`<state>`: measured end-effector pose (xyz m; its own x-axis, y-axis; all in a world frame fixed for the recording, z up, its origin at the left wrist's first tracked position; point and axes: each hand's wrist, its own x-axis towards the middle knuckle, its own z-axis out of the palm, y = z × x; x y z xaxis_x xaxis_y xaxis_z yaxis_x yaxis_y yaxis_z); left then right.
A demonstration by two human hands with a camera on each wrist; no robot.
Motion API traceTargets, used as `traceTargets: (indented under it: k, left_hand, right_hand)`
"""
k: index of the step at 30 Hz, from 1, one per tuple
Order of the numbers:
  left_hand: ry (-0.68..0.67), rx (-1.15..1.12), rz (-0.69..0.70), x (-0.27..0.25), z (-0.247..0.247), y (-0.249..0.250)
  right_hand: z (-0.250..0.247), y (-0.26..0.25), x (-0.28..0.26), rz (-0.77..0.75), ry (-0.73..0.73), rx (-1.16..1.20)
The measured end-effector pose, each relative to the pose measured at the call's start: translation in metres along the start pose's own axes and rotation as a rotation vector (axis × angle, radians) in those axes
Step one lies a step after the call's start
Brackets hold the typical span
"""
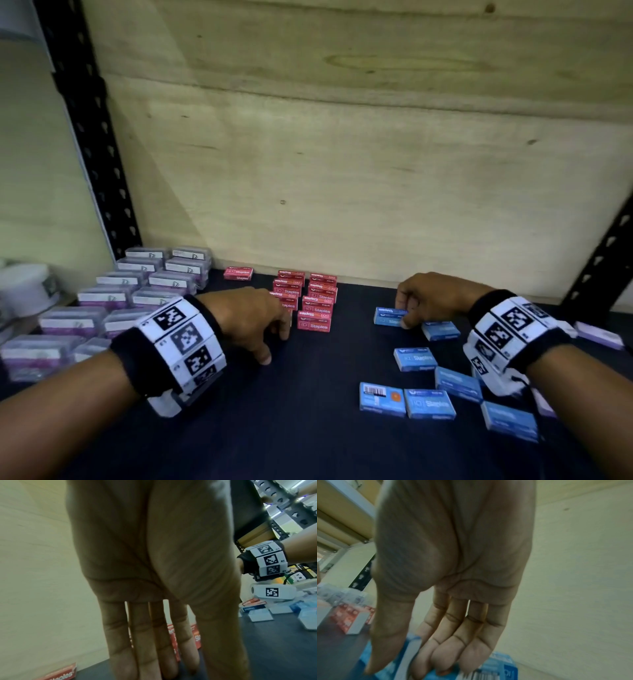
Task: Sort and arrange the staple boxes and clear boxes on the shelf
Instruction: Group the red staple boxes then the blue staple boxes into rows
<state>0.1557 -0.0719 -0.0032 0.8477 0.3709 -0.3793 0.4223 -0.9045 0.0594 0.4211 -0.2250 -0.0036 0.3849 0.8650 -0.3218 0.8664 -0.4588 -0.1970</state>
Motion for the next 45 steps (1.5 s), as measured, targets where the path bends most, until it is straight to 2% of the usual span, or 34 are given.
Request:
traceTargets:
  k: [3,5,7,11,14,20,26,31,37,45]
  left_hand:
    - [-0.043,-0.161,0.008,0.001,-0.005,-0.011]
    - [-0.067,-0.291,0.014,0.001,-0.016,-0.019]
    - [-0.024,-0.331,0.005,0.003,-0.031,-0.027]
    - [0.133,-0.181,-0.11,0.021,-0.056,-0.048]
    - [0.195,-0.039,-0.208,0.041,-0.062,-0.064]
    - [0.181,0.132,-0.323,0.073,-0.057,-0.081]
    - [0.17,0.188,-0.312,0.085,-0.05,-0.091]
    - [0.115,0.145,-0.284,0.085,-0.047,-0.091]
    - [0.164,0.123,-0.28,0.079,-0.039,-0.092]
    - [0.136,0.217,-0.291,0.082,-0.034,-0.082]
  right_hand:
    - [-0.012,0.01,-0.004,-0.006,-0.025,0.095]
    - [-0.025,0.02,-0.007,-0.007,0.019,0.08]
    - [-0.038,0.032,-0.011,0.018,0.064,0.023]
    - [-0.053,0.059,-0.017,0.13,0.096,-0.031]
    - [-0.053,0.078,-0.014,0.212,0.107,-0.078]
    - [-0.046,0.108,-0.005,0.315,0.083,-0.172]
    - [-0.036,0.133,0.0,0.396,0.075,-0.223]
    - [-0.03,0.142,-0.005,0.38,0.086,-0.271]
    - [-0.034,0.13,-0.006,0.315,0.086,-0.219]
    - [-0.047,0.103,-0.014,0.117,0.086,-0.055]
